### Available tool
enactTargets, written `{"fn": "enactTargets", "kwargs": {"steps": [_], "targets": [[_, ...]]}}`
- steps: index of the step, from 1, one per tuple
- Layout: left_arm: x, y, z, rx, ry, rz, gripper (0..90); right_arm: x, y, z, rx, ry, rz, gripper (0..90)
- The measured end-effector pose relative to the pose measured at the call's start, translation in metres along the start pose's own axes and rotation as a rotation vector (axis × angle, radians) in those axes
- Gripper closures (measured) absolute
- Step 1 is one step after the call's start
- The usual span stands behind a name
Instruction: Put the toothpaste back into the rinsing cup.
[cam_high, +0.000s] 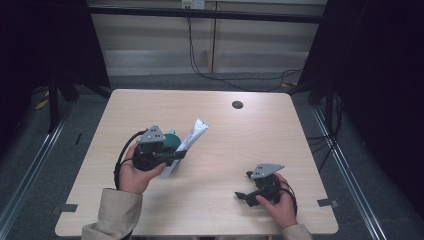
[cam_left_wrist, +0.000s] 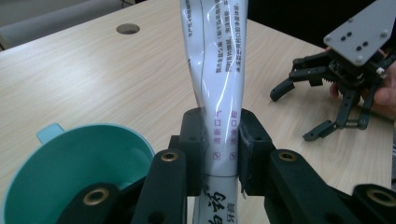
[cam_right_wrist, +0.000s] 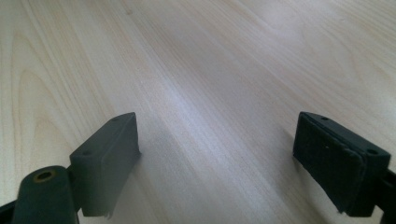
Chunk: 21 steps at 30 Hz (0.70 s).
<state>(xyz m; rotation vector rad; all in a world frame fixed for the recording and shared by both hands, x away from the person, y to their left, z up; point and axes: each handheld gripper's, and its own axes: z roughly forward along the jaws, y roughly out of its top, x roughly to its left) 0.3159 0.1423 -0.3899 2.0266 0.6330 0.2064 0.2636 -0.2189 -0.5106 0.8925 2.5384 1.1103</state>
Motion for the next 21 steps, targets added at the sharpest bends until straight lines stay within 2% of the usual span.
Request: {"fn": "enactTargets", "kwargs": {"steps": [21], "targets": [[0.0050,0.0093,-0.0092,-0.099,0.043,-0.047,75.5,0.0001,0.0000,0.0000,0.000,0.001,0.001,13.8]]}}
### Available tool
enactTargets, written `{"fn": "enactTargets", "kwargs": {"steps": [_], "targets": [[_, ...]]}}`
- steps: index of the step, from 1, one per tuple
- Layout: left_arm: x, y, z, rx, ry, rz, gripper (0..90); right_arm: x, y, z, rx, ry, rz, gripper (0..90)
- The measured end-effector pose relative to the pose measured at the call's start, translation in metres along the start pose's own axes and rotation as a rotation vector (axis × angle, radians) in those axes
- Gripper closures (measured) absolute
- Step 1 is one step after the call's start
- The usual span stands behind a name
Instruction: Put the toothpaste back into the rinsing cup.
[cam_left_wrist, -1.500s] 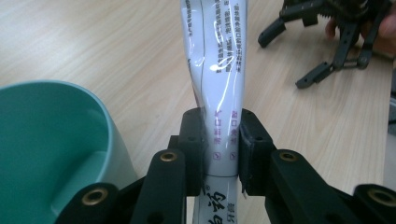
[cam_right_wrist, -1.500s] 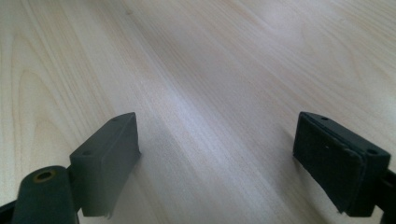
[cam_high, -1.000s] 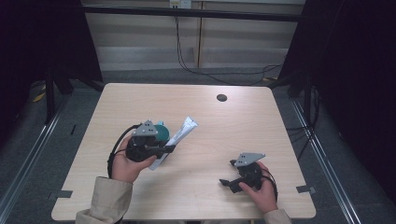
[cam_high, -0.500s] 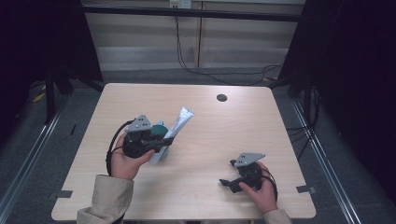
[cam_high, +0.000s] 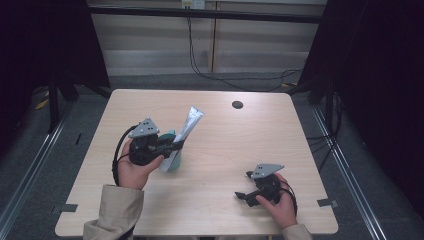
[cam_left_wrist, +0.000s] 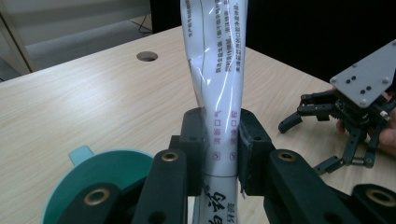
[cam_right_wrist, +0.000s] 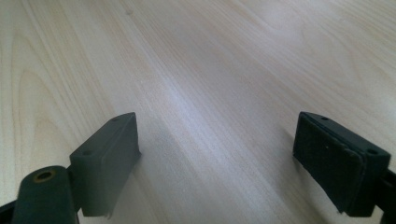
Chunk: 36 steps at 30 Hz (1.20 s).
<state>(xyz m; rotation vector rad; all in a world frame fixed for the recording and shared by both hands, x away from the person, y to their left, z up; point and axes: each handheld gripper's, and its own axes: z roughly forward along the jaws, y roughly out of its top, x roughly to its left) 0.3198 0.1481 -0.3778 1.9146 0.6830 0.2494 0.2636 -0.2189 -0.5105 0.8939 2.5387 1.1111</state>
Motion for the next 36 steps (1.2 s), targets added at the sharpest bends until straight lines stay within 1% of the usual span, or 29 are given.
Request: {"fn": "enactTargets", "kwargs": {"steps": [2,3,4,5,10,14,15,17,21,24,25,27,30,31,34,35,36], "targets": [[0.001,0.001,-0.001,-0.006,0.007,-0.002,75.5,0.000,0.000,0.000,0.000,0.000,0.000,13.8],[0.001,0.003,-0.001,-0.010,0.018,0.002,75.5,0.000,0.000,0.000,0.000,0.000,0.000,13.8],[0.001,0.003,-0.001,-0.010,0.018,0.002,75.5,0.000,0.000,0.000,0.000,0.000,0.000,13.7],[0.001,0.005,-0.002,-0.023,0.022,0.005,75.5,0.000,0.000,0.000,0.000,0.000,0.000,13.7],[0.001,0.010,-0.004,-0.035,0.034,0.013,75.5,0.000,0.000,0.000,0.000,0.000,0.000,13.7],[0.004,0.013,-0.006,-0.049,0.046,0.004,75.5,0.000,0.000,0.000,0.000,0.000,0.000,13.7],[0.005,0.014,-0.007,-0.057,0.057,0.000,75.5,0.000,0.000,0.000,0.000,0.000,0.000,13.8],[0.007,0.014,-0.007,-0.062,0.065,0.000,75.6,0.000,0.000,0.000,0.000,0.000,0.000,13.8],[0.011,0.015,-0.008,-0.082,0.087,-0.020,75.6,0.000,0.000,0.000,0.000,0.000,0.000,13.7],[0.013,0.016,-0.008,-0.085,0.099,-0.011,75.6,0.000,0.000,0.000,0.000,0.000,0.000,13.7],[0.013,0.017,-0.008,-0.086,0.100,-0.014,75.6,0.000,0.000,0.000,0.000,0.000,0.000,13.7],[0.015,0.019,-0.008,-0.097,0.113,-0.020,75.6,0.000,0.000,0.000,0.000,0.000,0.000,13.8],[0.016,0.020,-0.008,-0.106,0.120,-0.015,75.6,0.000,0.000,0.000,0.000,0.000,0.000,13.8],[0.016,0.021,-0.007,-0.111,0.133,-0.019,75.6,0.000,0.000,0.000,0.000,0.000,0.000,13.7],[0.017,0.022,-0.006,-0.114,0.144,-0.014,75.7,0.000,0.000,0.000,0.000,0.000,0.000,13.8],[0.018,0.022,-0.004,-0.119,0.149,-0.024,75.7,0.000,0.000,0.000,0.000,0.000,0.000,13.8],[0.020,0.022,-0.003,-0.118,0.151,-0.024,75.7,0.000,0.000,0.000,0.000,0.000,0.000,13.8]]}}
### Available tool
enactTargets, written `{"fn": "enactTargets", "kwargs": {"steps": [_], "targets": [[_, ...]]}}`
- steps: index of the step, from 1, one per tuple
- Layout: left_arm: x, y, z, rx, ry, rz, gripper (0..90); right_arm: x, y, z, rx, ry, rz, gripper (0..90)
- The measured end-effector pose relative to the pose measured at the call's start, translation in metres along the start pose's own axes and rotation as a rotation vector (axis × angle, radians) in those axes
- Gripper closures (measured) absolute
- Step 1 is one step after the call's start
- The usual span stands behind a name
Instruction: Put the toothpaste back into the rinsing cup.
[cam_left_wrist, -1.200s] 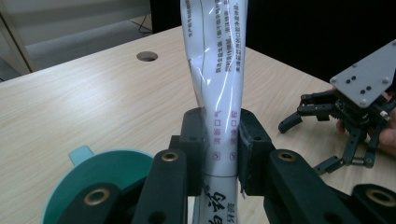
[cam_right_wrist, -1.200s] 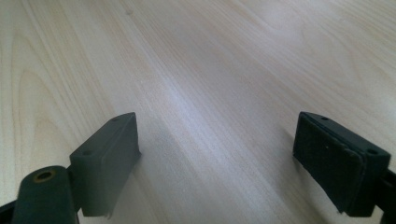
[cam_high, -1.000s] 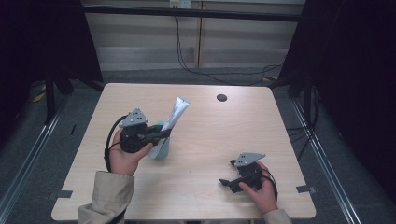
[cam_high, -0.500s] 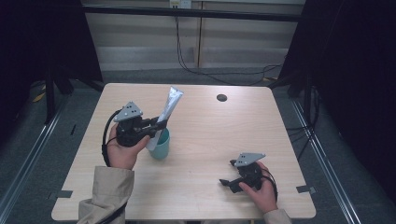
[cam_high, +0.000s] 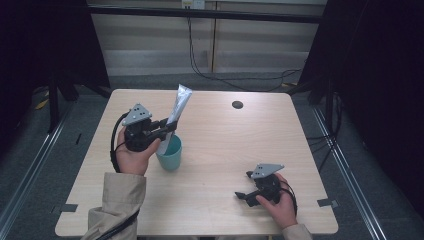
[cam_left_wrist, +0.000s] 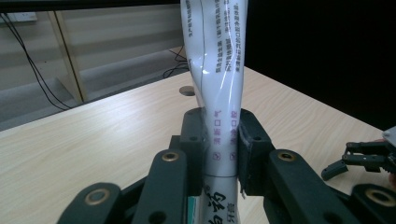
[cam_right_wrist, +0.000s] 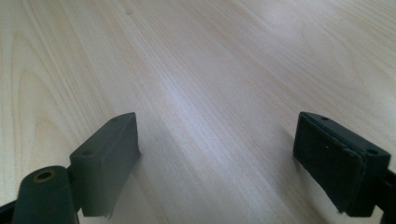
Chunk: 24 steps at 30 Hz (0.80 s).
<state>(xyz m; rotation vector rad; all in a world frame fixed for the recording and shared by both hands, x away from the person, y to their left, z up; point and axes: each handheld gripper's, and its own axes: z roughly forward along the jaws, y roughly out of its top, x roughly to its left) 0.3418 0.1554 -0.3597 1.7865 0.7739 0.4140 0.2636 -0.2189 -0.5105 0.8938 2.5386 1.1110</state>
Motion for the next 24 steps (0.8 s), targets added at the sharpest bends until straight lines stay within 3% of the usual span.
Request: {"fn": "enactTargets", "kwargs": {"steps": [16,24], "targets": [[0.008,-0.005,0.010,-0.010,0.050,-0.009,75.7,0.000,0.000,0.000,0.000,0.000,0.000,13.8],[0.015,-0.012,0.015,-0.015,0.075,-0.033,75.6,0.000,0.000,0.000,0.000,0.000,-0.001,13.8]]}}
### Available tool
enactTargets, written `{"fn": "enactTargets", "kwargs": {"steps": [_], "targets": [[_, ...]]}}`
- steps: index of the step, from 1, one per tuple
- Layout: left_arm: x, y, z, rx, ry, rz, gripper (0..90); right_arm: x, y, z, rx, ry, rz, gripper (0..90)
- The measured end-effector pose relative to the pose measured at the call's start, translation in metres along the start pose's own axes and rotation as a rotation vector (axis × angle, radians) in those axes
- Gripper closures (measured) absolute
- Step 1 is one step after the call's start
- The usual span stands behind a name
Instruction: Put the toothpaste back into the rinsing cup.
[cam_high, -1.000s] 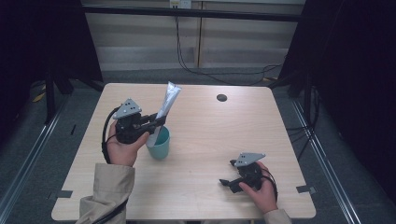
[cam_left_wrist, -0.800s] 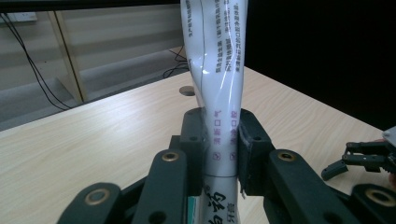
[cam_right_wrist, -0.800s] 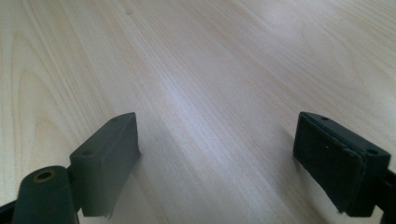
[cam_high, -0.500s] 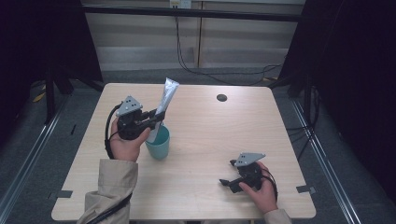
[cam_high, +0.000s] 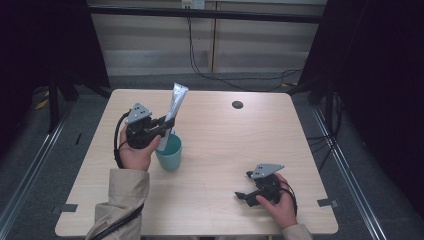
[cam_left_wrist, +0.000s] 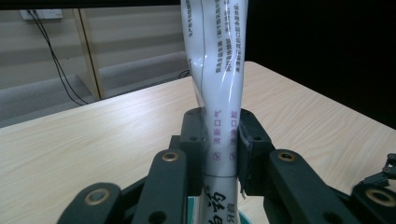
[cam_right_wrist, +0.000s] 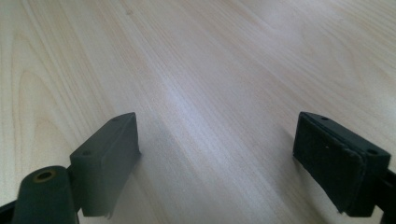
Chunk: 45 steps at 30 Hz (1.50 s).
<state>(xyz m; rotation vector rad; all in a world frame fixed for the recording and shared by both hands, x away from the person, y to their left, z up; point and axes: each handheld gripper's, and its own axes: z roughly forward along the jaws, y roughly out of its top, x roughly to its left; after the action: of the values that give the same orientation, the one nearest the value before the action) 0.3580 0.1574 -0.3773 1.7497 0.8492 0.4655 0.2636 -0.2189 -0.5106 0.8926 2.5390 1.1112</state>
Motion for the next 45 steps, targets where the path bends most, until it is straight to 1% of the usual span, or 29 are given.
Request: {"fn": "enactTargets", "kwargs": {"steps": [1,9,13,15,16,18,20,21,23,25,28,29,30,34,36,37,39,41,42,43,45], "targets": [[0.001,-0.001,0.001,-0.009,0.001,-0.003,75.6,0.000,0.000,0.000,0.000,0.000,0.000,13.8],[0.000,-0.005,0.005,-0.012,0.010,-0.008,75.6,0.000,0.000,0.000,0.000,0.000,-0.001,13.8],[-0.001,-0.009,0.009,-0.008,0.014,-0.010,75.6,0.000,0.000,0.000,0.000,0.000,-0.001,13.7],[-0.001,-0.011,0.011,-0.006,0.016,-0.022,75.6,0.000,0.000,0.000,0.000,0.000,-0.001,13.8],[0.000,-0.013,0.012,-0.002,0.021,-0.017,75.5,0.000,0.000,0.000,0.000,0.000,-0.001,13.7],[0.000,-0.015,0.014,0.004,0.018,-0.020,75.6,0.000,0.000,0.000,0.000,0.000,-0.001,13.8],[0.000,-0.018,0.016,0.008,0.023,-0.018,75.5,0.000,0.000,0.000,0.000,0.000,-0.002,13.8],[0.000,-0.020,0.016,0.005,0.021,-0.027,75.5,0.000,0.000,0.000,0.000,0.000,-0.002,13.8],[0.000,-0.022,0.017,0.002,0.024,-0.026,75.5,0.000,0.000,0.000,0.000,0.000,-0.001,13.7],[0.000,-0.025,0.018,0.000,0.023,-0.037,75.5,0.000,0.000,0.000,0.000,0.000,-0.001,13.7],[0.000,-0.029,0.019,0.003,0.028,-0.029,75.4,0.000,0.000,0.000,0.000,0.000,-0.001,13.8],[-0.001,-0.030,0.019,0.004,0.025,-0.040,75.4,0.000,0.000,0.000,0.000,0.000,-0.001,13.8],[0.000,-0.032,0.019,0.003,0.025,-0.036,75.4,0.000,0.000,0.000,0.000,0.000,-0.001,13.7],[-0.001,-0.037,0.020,0.005,0.032,-0.045,75.3,0.000,0.000,0.000,0.000,0.000,-0.001,13.8],[0.000,-0.039,0.020,0.008,0.037,-0.039,75.3,0.000,0.000,0.000,0.000,0.000,0.000,13.8],[-0.001,-0.040,0.020,0.007,0.038,-0.046,75.3,0.000,0.000,0.000,-0.001,0.000,0.000,13.7],[-0.001,-0.043,0.019,0.008,0.038,-0.035,75.2,0.000,0.000,0.000,0.000,0.000,0.000,13.7],[-0.002,-0.046,0.019,0.005,0.042,-0.044,75.2,0.000,0.000,0.000,-0.001,0.000,0.000,13.7],[-0.002,-0.047,0.019,0.009,0.039,-0.038,75.1,0.000,0.000,0.000,0.000,0.000,0.000,13.7],[-0.002,-0.049,0.019,0.006,0.040,-0.047,75.1,0.000,0.000,0.000,-0.001,0.000,0.000,13.8],[-0.003,-0.051,0.018,0.013,0.041,-0.042,75.0,0.000,0.000,0.000,0.000,0.000,0.000,13.8]]}}
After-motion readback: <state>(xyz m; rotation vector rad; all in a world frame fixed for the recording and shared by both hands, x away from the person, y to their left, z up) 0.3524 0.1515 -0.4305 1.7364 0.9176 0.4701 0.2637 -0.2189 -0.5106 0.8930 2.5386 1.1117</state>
